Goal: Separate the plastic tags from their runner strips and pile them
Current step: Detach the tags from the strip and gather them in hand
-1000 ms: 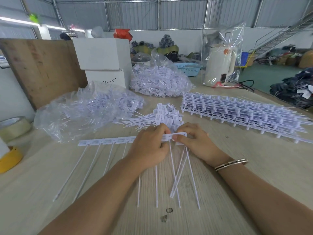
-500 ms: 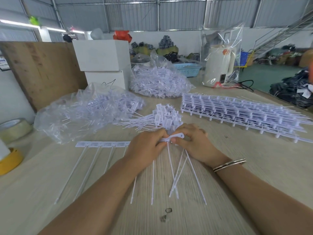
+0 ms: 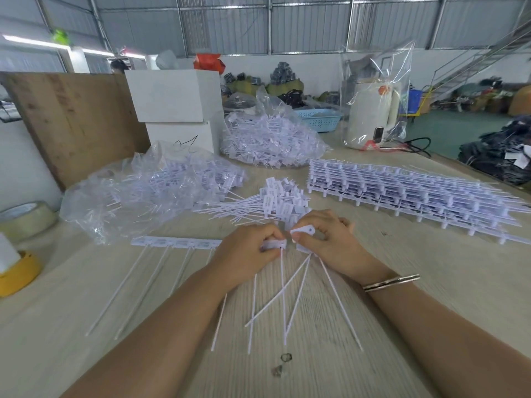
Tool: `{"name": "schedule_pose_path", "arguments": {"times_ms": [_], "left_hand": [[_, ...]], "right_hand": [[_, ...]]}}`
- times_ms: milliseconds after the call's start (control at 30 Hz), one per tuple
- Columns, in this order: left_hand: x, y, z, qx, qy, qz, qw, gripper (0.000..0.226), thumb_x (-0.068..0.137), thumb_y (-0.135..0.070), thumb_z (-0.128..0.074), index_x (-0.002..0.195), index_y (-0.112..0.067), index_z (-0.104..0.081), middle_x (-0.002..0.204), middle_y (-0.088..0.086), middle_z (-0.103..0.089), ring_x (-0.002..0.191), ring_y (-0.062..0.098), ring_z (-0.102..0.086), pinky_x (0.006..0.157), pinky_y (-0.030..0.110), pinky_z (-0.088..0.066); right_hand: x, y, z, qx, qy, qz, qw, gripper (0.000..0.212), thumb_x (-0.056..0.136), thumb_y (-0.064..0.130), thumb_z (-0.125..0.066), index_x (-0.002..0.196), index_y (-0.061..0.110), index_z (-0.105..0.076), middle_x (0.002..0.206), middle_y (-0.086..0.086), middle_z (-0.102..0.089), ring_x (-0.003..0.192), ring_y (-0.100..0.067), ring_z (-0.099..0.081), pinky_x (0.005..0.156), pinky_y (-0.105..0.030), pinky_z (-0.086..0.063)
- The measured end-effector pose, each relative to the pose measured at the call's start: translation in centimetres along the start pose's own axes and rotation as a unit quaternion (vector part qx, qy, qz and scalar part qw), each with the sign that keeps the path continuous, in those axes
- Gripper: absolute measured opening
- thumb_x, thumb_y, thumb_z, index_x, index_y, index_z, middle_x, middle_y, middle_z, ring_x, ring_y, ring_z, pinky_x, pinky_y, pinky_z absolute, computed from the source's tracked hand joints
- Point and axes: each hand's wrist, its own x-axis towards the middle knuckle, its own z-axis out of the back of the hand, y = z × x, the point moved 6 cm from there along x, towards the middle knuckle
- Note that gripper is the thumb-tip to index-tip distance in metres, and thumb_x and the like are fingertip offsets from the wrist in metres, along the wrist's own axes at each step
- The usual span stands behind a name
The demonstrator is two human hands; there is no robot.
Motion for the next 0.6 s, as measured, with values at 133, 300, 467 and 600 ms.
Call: {"name": "schedule_pose_path", "arguments": {"times_ms": [133, 300, 467, 600], "left_hand": [[0.1, -0.2, 0.7, -0.006, -0.05, -0.006, 0.999, 0.02, 0.079, -0.017, -0.07, 0.098, -0.024, -0.065, 0.092, -0.01, -0.065, 0.086, 0.006, -0.06, 0.079, 0.032, -0.05], [0.0, -0.3, 1.2, -0.025, -0.074, 0.001, 0.997, 0.035, 0.076, -0.008, -0.069, 0.108, -0.019, -0.058, 0.098, -0.011, -0.055, 0.09, 0.004, -0.05, 0.081, 0.018, -0.04], [-0.1, -0.7, 1.0, -0.01, -0.063, -0.006, 0.998, 0.039, 0.077, -0.002, -0.06, 0.111, -0.018, -0.051, 0.101, -0.012, -0.048, 0.093, 0.005, -0.046, 0.075, 0.011, -0.034], [-0.1, -1.7, 0.6, -0.02, -0.056, -0.047, 0.997, 0.034, 0.078, 0.004, -0.051, 0.105, -0.017, -0.051, 0.098, -0.004, -0.05, 0.092, 0.012, -0.048, 0.076, 0.024, -0.041]], "right_hand": [[0.1, -1.3, 0.3, 0.097, 0.0, -0.051, 0.994, 0.014, 0.086, 0.027, -0.061, 0.077, 0.038, -0.061, 0.087, 0.001, -0.066, 0.093, -0.013, -0.053, 0.101, -0.048, -0.031], [0.5, -2.7, 0.0, 0.098, -0.02, -0.092, 0.991, 0.034, 0.09, 0.008, -0.054, 0.089, 0.041, -0.052, 0.097, 0.012, -0.057, 0.103, -0.01, -0.053, 0.099, -0.05, -0.036], [0.1, -1.1, 1.0, -0.018, -0.111, -0.021, 0.993, 0.021, 0.092, 0.024, -0.053, 0.099, 0.043, -0.054, 0.109, 0.016, -0.055, 0.111, -0.004, -0.042, 0.095, -0.027, -0.018], [-0.4, 1.1, -0.7, -0.073, -0.049, 0.047, 0.995, 0.032, 0.084, 0.056, -0.043, 0.103, 0.039, -0.064, 0.105, 0.022, -0.05, 0.11, 0.001, -0.033, 0.084, -0.021, -0.009]]}}
